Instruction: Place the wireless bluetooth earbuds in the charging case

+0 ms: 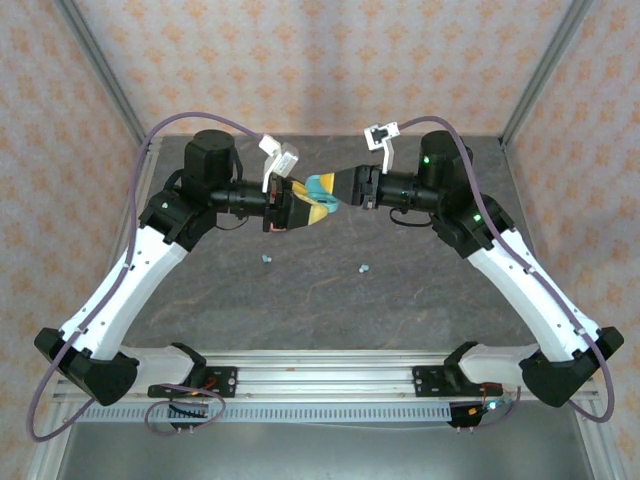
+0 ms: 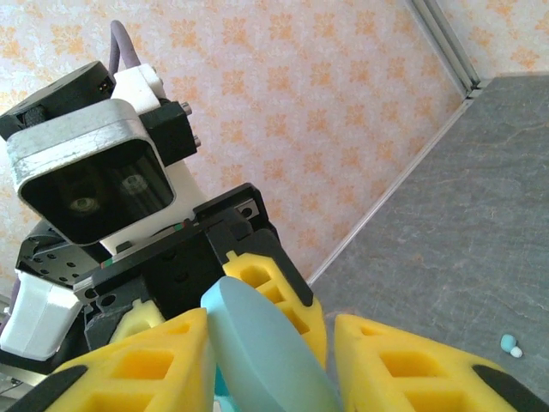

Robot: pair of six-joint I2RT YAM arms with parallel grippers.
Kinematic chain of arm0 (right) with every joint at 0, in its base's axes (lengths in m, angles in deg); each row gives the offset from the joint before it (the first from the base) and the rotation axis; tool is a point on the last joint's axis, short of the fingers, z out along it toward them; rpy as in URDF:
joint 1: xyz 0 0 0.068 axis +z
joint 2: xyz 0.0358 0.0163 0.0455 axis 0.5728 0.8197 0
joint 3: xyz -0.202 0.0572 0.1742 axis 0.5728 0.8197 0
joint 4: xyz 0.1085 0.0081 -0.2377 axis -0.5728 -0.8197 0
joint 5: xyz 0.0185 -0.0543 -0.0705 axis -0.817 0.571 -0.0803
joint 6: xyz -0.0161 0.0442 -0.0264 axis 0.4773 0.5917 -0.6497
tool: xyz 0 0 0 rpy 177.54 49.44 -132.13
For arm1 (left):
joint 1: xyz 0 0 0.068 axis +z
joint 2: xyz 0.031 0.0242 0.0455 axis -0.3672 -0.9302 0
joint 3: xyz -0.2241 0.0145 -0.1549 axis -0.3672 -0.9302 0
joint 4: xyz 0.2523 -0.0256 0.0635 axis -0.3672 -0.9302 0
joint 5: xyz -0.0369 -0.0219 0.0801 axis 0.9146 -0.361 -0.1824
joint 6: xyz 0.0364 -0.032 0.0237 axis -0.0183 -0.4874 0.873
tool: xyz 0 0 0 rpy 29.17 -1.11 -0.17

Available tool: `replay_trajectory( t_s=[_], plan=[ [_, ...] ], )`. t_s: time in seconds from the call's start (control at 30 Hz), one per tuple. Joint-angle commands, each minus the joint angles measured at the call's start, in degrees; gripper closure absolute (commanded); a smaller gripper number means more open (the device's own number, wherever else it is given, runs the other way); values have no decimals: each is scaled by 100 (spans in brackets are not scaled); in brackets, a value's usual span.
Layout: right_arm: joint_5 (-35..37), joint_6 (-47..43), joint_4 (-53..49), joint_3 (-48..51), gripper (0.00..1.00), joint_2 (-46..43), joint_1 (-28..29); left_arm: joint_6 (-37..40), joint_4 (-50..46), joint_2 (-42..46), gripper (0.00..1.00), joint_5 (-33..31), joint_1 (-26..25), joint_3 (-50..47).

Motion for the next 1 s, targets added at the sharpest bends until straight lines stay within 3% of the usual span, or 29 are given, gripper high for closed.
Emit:
replay_trajectory(
  t_s=[0.0,0.07,0.23,0.5,0.73,0.97],
  plan=[
    [77,41,162,173,63,71,-1,-2,477,240,100,352,-51,138],
    [117,64,158,174,62,104,1,10,506,268,100,327,-59,112],
    [118,202,140,178,45,151,-11,108,535,393,100,179,-58,-16],
    [-260,284,244,303,55,82,-36,46,817,538,100,11,-56,-274],
    [-293,380,415,271,32,27,-46,136,778,551,100,-168,-59,-356],
    [-116,594,382,-69,26,-48,-60,283,687,673,100,-444,-52,-639]
  ],
)
